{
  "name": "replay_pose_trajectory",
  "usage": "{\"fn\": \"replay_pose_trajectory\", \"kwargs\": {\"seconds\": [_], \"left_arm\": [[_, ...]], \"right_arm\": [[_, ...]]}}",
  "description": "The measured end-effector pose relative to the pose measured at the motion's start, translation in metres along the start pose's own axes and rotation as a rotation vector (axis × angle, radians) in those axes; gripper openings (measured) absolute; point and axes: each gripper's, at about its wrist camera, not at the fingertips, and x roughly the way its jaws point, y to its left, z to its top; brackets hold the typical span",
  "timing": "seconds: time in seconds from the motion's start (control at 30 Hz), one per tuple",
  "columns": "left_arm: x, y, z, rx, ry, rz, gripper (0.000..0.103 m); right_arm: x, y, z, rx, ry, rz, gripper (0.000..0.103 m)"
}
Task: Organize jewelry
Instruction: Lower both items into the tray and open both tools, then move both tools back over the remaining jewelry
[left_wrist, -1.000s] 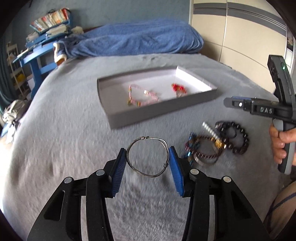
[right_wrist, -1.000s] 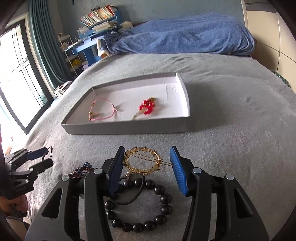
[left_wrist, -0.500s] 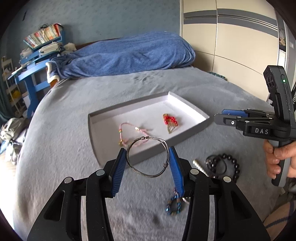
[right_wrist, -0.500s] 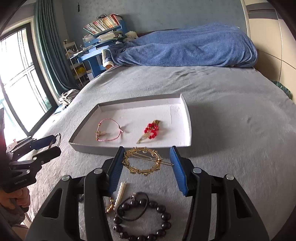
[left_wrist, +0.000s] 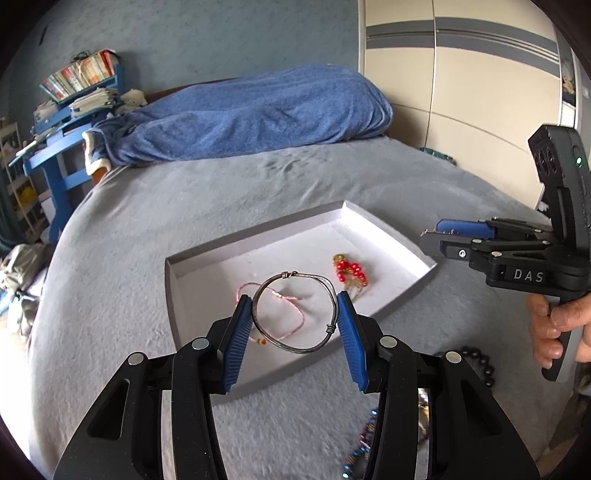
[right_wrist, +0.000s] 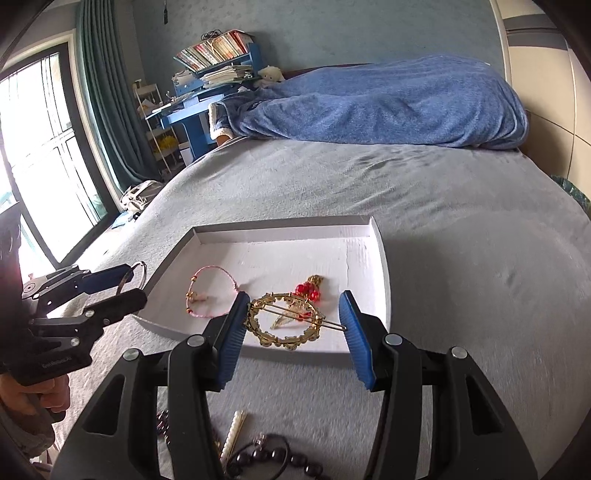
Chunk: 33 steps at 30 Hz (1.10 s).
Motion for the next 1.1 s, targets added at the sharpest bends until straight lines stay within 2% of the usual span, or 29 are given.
{"fn": "replay_pose_trajectory", "kwargs": {"seconds": [0.37,0.53,0.73,0.8,0.87,1.1], "left_arm": [[0.07,0.025,-0.01,-0.031,0.135,0.015,0.048],[0.081,0.027,-0.017,-0.036,0.163,0.023,0.048],[0.068,0.025,-0.021,-0.036,0.132,0.034,0.062],[0.061,0.021,-0.021,-0.022,0.116,0.045,0.072],[0.052,0.017,-0.021,0.001,0.095,0.057,0.078],[0.0,0.011,-0.03,-0.026,-0.015,0.023,0.091]], "right_arm": [[0.074,0.007,0.004,-0.078,0.119,-0.068,0.05],[0.09,0.006,0.003,-0.095,0.147,-0.089,0.051],[0.074,0.004,0.001,-0.085,0.108,-0.069,0.058],[0.062,0.002,-0.002,-0.072,0.089,-0.061,0.059],[0.049,0.002,-0.006,-0.064,0.07,-0.055,0.059],[-0.006,-0.002,-0.032,-0.004,0.003,-0.043,0.063]]}}
